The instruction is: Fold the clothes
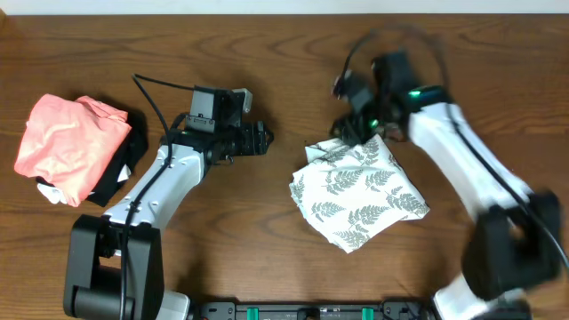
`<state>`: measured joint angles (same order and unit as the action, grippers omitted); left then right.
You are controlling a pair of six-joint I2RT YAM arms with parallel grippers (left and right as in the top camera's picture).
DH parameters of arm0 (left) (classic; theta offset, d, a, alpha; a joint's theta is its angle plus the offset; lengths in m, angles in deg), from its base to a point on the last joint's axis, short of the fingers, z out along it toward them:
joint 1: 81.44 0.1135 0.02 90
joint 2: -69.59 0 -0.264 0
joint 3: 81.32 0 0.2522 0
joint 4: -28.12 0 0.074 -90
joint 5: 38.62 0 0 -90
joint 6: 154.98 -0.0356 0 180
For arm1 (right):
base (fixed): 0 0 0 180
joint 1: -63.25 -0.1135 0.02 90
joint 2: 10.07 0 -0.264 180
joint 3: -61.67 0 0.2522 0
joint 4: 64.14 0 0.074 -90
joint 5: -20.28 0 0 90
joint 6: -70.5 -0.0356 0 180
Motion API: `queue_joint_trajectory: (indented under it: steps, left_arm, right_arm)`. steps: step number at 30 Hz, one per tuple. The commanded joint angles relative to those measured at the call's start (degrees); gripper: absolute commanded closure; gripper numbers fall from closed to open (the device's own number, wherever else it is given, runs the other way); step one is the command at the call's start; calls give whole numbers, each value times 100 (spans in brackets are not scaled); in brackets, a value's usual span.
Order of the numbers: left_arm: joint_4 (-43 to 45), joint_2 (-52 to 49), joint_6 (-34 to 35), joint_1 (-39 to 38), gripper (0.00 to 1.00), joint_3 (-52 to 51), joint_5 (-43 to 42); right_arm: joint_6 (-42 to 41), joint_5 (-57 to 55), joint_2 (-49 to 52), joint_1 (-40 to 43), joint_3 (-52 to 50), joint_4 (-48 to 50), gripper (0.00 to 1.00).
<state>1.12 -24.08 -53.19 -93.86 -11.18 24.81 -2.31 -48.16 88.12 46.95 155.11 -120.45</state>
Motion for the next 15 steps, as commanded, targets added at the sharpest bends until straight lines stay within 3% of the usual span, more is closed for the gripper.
queue_joint_trajectory:
  steps: [1,5,6,10,15]
  left_arm:
    - [308,120,-76,9,33,13,66]
    - [763,118,-79,-31,36,13,57]
    - [837,118,-105,-61,39,13,50]
    - [1117,26,-363,-330,41,13,22]
    - [1471,-247,-466,-791,43,13,26]
  right_arm:
    - [-551,-76,-820,26,140,-479,39]
    - [-1119,-111,-1082,26,98,-1735,84]
    - [-1322,-229,-1084,22,72,-2070,89]
    - [-1840,-916,-1084,4,-199,-2796,94]
    - [-2177,-1235,-1086,13,-820,-2905,94]
